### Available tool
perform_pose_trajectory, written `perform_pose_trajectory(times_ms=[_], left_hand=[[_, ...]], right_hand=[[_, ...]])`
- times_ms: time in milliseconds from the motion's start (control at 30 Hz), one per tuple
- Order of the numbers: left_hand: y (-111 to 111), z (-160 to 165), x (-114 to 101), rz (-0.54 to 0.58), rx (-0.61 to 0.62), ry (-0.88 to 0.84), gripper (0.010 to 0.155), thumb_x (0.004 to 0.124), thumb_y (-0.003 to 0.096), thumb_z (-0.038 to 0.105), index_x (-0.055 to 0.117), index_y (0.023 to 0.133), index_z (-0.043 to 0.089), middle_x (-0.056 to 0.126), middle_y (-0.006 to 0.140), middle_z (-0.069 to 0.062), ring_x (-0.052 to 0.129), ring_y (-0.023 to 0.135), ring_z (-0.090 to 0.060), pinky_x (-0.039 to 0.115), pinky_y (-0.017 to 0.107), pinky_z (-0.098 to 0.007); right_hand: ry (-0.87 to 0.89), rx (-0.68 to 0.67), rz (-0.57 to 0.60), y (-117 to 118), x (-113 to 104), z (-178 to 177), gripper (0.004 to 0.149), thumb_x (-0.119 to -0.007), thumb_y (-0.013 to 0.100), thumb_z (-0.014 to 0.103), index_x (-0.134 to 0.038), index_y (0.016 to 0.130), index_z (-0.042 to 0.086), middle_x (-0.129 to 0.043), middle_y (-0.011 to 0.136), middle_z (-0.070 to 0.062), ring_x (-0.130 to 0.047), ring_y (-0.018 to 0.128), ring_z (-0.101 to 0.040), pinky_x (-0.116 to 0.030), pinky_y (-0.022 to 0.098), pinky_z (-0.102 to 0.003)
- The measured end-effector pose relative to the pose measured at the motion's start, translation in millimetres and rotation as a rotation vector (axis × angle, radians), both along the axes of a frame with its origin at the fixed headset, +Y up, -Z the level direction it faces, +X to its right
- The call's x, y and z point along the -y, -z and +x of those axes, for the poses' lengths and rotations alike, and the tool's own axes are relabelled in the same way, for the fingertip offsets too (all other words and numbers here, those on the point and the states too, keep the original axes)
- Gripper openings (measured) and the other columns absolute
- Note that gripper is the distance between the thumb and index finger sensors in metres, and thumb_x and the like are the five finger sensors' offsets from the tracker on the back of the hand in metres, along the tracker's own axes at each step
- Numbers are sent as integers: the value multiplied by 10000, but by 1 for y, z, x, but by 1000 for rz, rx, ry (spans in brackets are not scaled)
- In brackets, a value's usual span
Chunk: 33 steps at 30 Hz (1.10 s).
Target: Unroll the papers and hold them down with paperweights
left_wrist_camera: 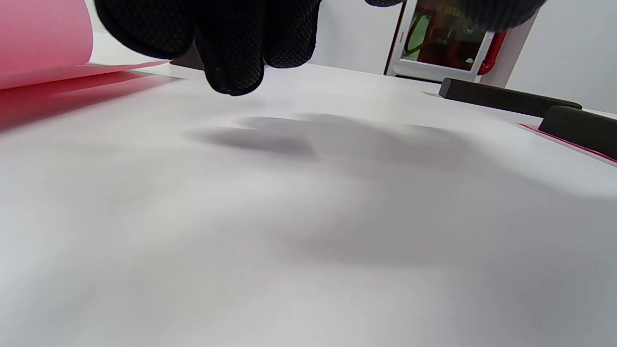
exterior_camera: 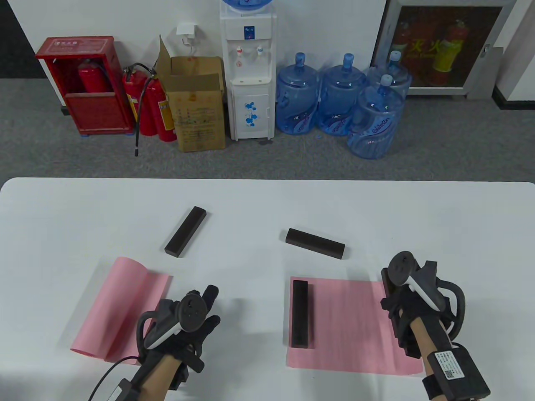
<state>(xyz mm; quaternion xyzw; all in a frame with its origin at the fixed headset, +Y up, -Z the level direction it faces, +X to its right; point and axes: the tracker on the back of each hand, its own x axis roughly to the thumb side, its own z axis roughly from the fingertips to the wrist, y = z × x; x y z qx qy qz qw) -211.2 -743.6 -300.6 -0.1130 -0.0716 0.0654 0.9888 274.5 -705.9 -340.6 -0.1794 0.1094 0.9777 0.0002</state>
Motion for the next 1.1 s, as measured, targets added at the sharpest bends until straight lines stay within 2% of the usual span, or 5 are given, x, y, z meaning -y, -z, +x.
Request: perform_pose_trajectory(times_ms=[300,533,667,867,1100], left_hand=[[2,-1,6,-31,-9,11,709,606,480,625,327,1114,469,598,1182,-129,791,970,-404,640,685,-609],[2,-1,7,-38,-10,18,709,605,480,625,330,1114,468,602,1180,-130,791,969,-405,641,685,-608],[2,-1,6,-40,-10,19,708,605,480,625,329,1113,469,600,1181,-131,790,970,-405,640,685,-609],[3,-1,8,-41,-9,17,705,604,480,626,332,1113,472,600,1182,-128,792,970,-403,640,686,-609],[3,-1,9,-43,-13,21,706,604,480,626,336,1114,470,601,1182,-126,788,973,-401,638,688,-609]], right_hand=[[-31,68,-29,-7,38,24,847,-946,316,493,-637,1009,117,-905,783,-113,-1096,445,-214,-918,372,-424],[-71,61,-44,-7,45,25,854,-937,317,506,-632,1012,116,-898,787,-110,-1087,453,-200,-911,387,-417],[-72,58,-89,-6,37,23,928,-859,314,582,-524,1059,143,-813,890,-107,-1036,612,-226,-834,515,-470],[44,-59,56,-11,6,5,939,-846,323,581,-458,1085,191,-630,1042,-99,-805,902,-354,-645,658,-579],[28,-248,203,-27,23,-20,881,-786,347,581,-440,1082,240,-491,1103,-72,-482,1052,-380,-481,732,-603]])
